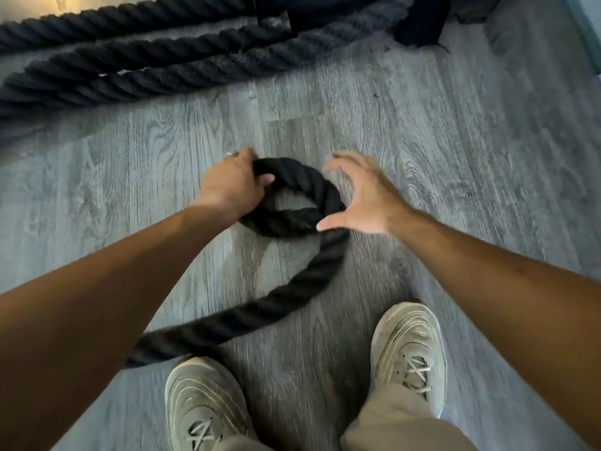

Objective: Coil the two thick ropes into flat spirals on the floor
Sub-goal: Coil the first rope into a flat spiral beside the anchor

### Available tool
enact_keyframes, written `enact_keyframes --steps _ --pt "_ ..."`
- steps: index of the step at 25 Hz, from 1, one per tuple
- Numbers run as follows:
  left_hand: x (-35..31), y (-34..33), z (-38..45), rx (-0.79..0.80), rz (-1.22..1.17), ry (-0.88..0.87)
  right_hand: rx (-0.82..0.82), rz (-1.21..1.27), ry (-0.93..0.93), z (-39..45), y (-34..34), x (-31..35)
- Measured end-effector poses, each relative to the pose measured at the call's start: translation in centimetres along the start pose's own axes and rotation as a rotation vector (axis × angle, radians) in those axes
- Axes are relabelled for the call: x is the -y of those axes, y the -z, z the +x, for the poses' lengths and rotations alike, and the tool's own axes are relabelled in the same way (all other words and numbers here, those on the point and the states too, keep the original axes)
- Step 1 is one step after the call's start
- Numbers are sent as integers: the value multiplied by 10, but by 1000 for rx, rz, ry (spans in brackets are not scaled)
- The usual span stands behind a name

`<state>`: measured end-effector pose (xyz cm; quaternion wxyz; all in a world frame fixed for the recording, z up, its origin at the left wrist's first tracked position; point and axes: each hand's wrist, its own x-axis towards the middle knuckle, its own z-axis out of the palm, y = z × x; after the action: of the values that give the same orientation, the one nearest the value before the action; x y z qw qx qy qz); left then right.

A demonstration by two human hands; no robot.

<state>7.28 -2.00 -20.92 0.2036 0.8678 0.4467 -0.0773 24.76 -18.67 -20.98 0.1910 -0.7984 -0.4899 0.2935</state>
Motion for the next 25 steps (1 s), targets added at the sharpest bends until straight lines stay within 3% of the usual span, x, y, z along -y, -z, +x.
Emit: enact_keyframes --steps 4,8,12,15,17,22,23,25 --pt "25 -17 -43 -30 -127 203 -53 -18 -138 5 7 16" --pt "21 -30 -54 -56 -142 272 -151 294 -625 -57 -62 43" --pt "19 -30 -65 -4 -215 328 -216 334 -810 -61 -94 69" --pt "24 -20 -67 132 -254 402 -224 302 -790 -50 -86 67" --pt "26 -9 -50 223 -12 364 -249 276 -750 -46 -88 66" --pt "4 -1 -1 181 121 -290 -236 261 -636 -38 -91 60" --pt "4 -3 3 179 148 -308 -218 261 -596 -36 -88 56" --pt "5 -7 -3 93 119 -186 -167 214 -464 -23 -72 48"
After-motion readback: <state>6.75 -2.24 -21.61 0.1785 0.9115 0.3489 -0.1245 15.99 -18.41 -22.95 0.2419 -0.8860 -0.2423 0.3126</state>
